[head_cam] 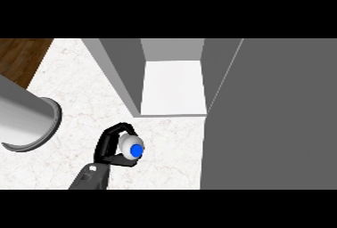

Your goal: Pick up the bottled water, place it into the cabinet and close the cabinet

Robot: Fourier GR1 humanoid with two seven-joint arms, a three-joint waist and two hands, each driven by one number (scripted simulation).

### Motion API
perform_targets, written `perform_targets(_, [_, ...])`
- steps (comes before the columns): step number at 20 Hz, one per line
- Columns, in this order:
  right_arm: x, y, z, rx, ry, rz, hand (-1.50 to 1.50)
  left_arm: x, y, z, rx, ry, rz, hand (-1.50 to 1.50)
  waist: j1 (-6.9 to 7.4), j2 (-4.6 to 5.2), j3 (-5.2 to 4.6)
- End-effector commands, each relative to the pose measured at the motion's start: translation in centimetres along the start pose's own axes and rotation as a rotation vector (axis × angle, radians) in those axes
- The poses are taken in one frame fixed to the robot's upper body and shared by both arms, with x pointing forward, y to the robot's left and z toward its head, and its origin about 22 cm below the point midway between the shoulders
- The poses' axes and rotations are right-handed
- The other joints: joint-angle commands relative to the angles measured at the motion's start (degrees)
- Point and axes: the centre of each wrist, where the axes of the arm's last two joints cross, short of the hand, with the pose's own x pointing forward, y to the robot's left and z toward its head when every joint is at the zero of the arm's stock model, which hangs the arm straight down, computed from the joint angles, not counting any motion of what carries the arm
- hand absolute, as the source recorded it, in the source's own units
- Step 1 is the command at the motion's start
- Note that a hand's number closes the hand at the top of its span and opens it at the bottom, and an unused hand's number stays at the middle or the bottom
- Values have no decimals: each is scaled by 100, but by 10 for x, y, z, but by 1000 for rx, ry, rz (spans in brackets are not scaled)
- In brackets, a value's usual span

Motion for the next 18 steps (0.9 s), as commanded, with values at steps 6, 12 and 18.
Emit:
perform_targets(6, [36, -7, -11, -9, -61, 19, -150, 42, -54, -53, 23, 13, 36, 150, 11, 19, -18])
perform_targets(12, [30, -3, -5, 9, -47, 23, -150, 72, -99, -83, 10, 59, 17, 150, -109, 26, -22])
perform_targets(18, [37, -12, -4, -6, -72, 21, -150, 102, -118, -130, 86, 65, -37, 150, -254, 76, -24])
